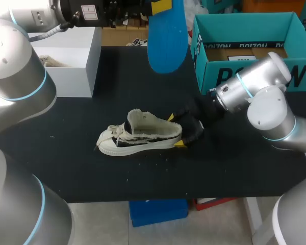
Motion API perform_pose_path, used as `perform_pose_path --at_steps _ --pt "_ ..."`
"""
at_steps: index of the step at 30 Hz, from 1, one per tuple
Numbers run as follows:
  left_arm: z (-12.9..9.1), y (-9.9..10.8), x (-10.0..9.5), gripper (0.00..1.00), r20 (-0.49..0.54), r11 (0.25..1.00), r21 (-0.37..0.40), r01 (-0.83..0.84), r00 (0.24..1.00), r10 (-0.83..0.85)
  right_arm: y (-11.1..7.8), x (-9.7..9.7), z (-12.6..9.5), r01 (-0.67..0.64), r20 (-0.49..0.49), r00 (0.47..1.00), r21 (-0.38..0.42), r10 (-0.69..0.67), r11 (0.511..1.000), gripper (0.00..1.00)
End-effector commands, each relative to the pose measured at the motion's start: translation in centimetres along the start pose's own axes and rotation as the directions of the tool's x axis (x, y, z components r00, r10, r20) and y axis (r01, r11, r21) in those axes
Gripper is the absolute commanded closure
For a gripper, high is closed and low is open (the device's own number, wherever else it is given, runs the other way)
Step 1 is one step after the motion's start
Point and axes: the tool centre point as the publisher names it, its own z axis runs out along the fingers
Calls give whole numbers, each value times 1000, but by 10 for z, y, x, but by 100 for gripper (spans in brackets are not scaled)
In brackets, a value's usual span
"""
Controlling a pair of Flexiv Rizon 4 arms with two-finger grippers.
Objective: Take the shoe out of the shoebox, open the shoe tongue, remove and reinsert the insole, then place the shoe into the shoebox
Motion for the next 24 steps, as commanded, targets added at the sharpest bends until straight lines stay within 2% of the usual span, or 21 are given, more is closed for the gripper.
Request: perform_pose_path --at_steps 1,3,8,11,15,24 --pt "1 0 0 100 2 1000 -2 0 1000 0 9 -5 -11 -19 -21 999 224 24 974 0" --pt "1 0 0 100 2 1000 -2 0 1000 0 11 -5 -14 -32 -21 999 305 40 952 0" --pt "1 0 0 100 2 1000 -2 0 1000 0 14 -7 -20 -51 -23 997 419 67 906 0" --pt "1 0 0 100 2 1000 -2 0 1000 0 16 -8 -22 -55 -39 995 522 88 851 0" --pt "1 0 0 100 2 1000 -2 0 1000 0 19 -15 -23 -57 -41 994 619 106 783 0" --pt "1 0 0 100 2 1000 -2 0 1000 0 28 -35 -23 -83 -4 993 703 121 707 0"
